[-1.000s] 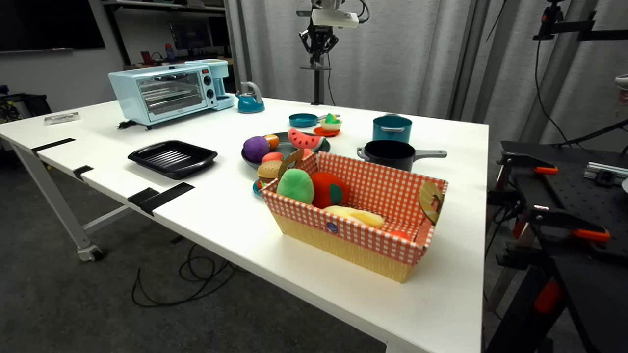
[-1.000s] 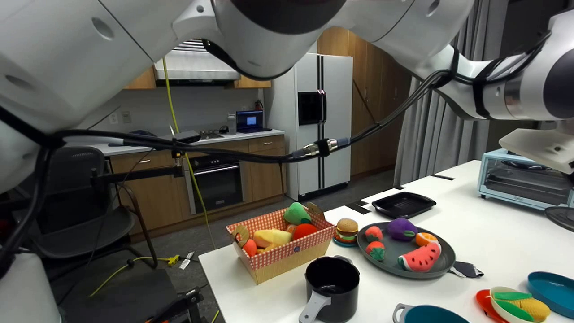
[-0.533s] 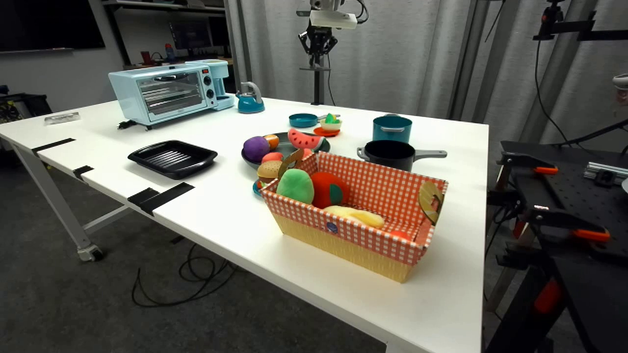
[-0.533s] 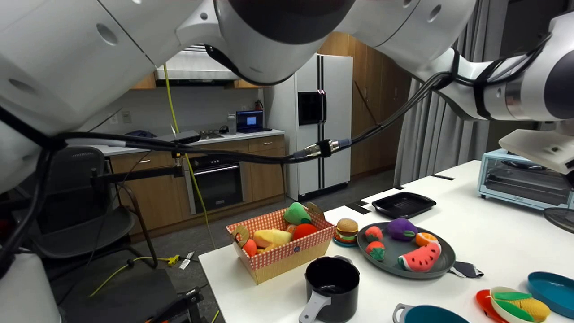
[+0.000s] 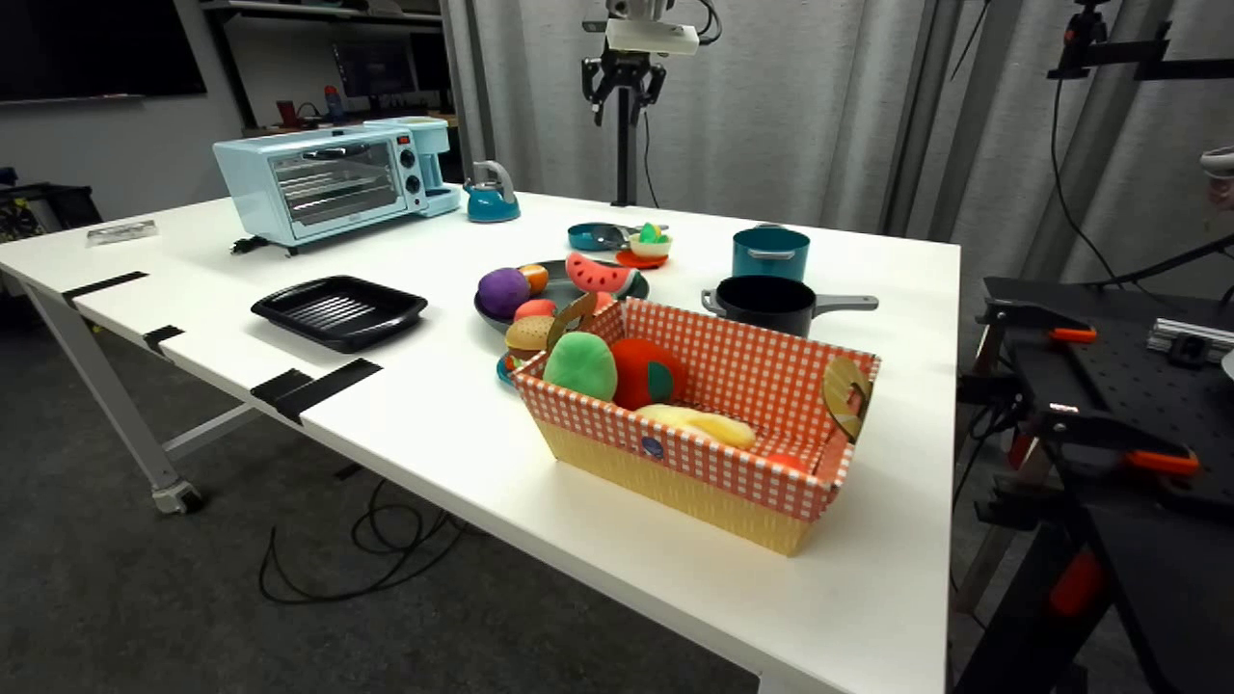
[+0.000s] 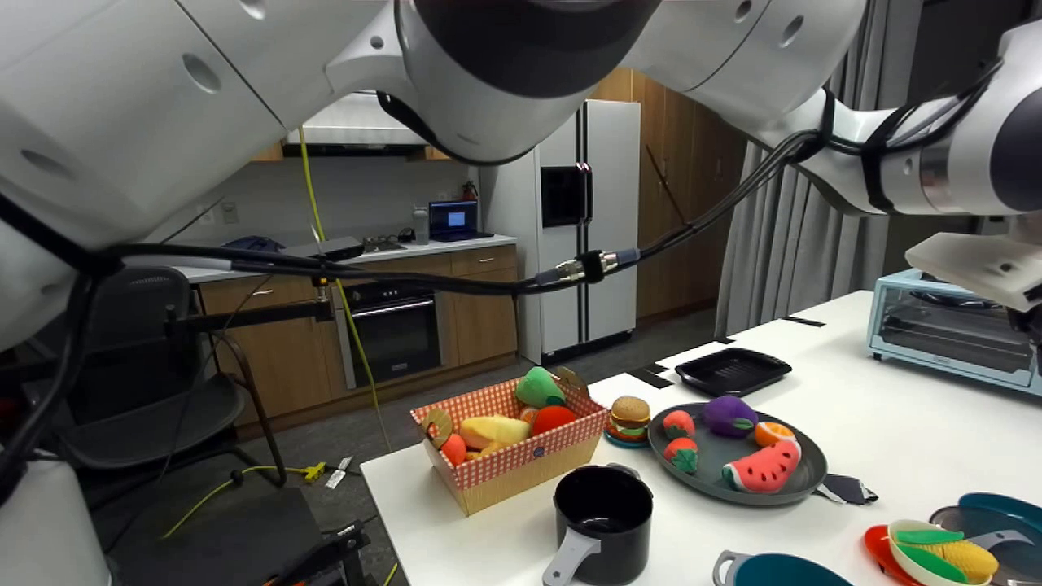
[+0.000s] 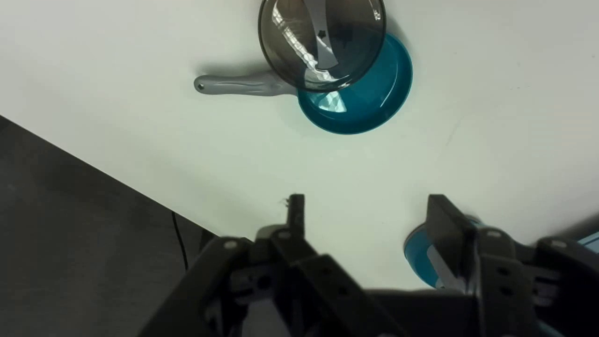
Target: Remove the lid from the blue pot and place it on top of the blue pan
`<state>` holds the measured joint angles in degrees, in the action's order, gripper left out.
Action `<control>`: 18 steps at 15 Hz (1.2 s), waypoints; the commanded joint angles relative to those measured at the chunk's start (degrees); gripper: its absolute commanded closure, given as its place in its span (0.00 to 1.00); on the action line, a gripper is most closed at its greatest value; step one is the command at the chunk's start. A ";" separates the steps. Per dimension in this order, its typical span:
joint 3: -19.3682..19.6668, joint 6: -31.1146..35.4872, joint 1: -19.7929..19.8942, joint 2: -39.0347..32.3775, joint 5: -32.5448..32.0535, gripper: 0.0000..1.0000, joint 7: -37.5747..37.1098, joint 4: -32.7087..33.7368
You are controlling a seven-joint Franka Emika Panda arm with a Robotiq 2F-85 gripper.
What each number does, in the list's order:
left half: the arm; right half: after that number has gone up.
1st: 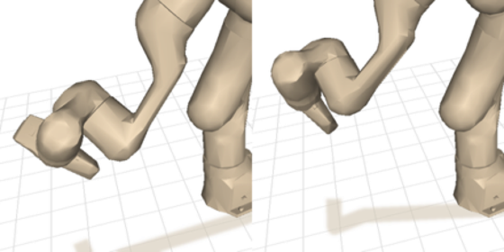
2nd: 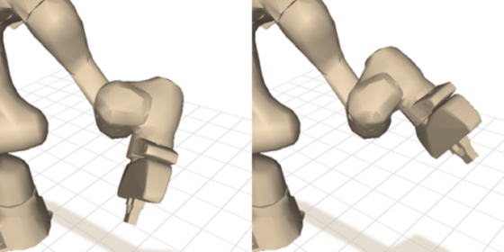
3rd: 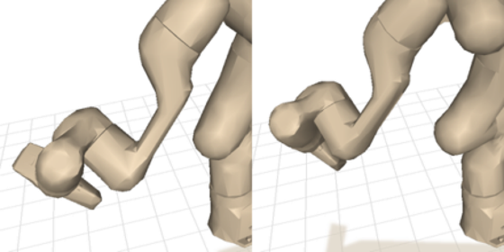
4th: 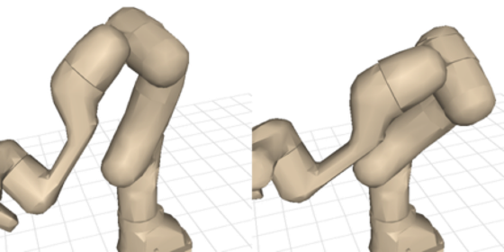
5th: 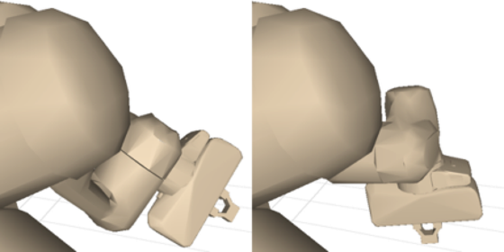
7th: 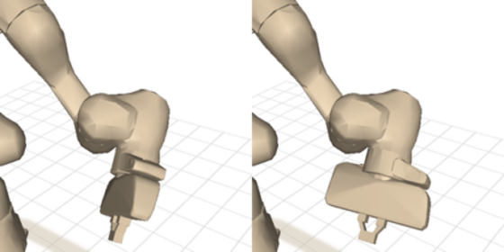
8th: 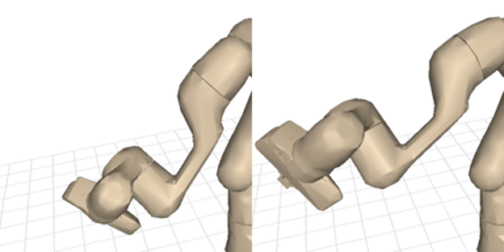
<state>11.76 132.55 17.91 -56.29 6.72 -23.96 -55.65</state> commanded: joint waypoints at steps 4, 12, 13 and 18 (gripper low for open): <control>0.03 -2.34 0.26 -1.49 0.23 0.00 -1.04 3.35; -1.30 -0.66 -2.36 6.78 -0.11 0.00 2.75 -8.04; -1.66 -0.28 -2.97 8.65 -0.25 0.00 3.80 -10.92; -2.10 1.04 -6.82 17.57 -2.14 0.00 10.71 -24.36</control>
<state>10.07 132.60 12.76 -46.75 6.00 -17.29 -68.73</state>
